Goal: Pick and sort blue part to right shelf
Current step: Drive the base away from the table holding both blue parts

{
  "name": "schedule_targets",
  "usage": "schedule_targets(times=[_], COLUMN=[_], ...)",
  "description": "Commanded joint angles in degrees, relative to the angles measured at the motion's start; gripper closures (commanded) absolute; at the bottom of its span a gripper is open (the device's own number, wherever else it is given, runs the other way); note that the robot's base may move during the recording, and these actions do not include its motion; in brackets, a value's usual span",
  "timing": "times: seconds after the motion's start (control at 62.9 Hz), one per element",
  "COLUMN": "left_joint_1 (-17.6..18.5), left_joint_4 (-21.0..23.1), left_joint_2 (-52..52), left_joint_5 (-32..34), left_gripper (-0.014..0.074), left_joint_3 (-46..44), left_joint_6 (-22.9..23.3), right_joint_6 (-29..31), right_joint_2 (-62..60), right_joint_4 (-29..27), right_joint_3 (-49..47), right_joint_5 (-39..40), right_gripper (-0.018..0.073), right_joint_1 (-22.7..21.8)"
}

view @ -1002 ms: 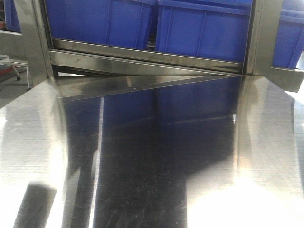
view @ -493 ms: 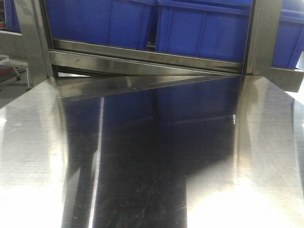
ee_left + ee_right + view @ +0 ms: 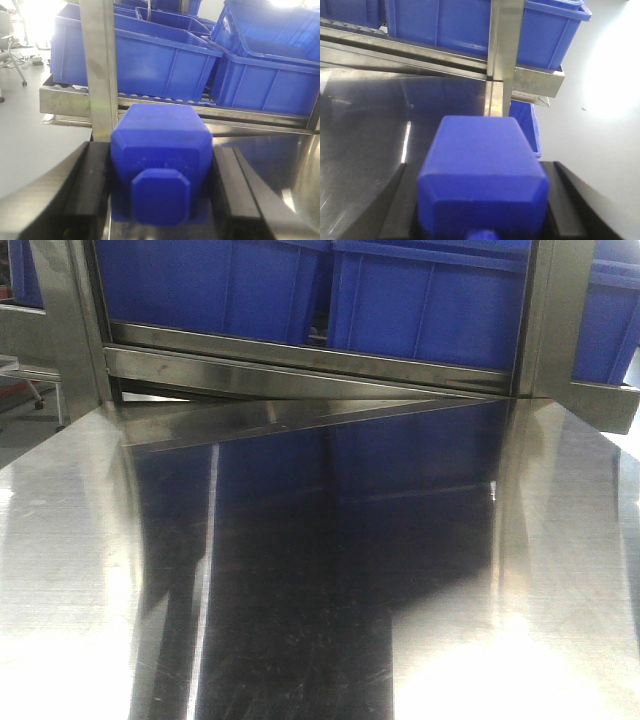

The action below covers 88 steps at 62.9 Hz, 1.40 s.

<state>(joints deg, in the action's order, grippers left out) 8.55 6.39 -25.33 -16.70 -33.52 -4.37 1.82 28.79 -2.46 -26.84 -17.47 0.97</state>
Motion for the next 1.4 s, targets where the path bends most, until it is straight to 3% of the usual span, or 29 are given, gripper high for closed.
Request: schedule_targets(times=[0.0, 1.383], left_joint_1=[-0.1, -0.1], left_joint_4=[0.2, 0.2], left_joint_2=[-0.3, -0.3], left_joint_5=[5.4, 5.4], left_gripper=[0.0296, 0.0296], left_joint_3=[-1.7, -1.7], left_joint_6=[0.1, 0.1], right_joint_6=[0.5, 0.5], right_joint_2=[0.1, 0.1], right_joint_4=[0.4, 0.4], right_joint_3=[-1.9, -1.9], right_joint_5=[5.4, 5.4], right_gripper=[0.0261, 0.0261], right_joint_1=[-0.4, -0.4])
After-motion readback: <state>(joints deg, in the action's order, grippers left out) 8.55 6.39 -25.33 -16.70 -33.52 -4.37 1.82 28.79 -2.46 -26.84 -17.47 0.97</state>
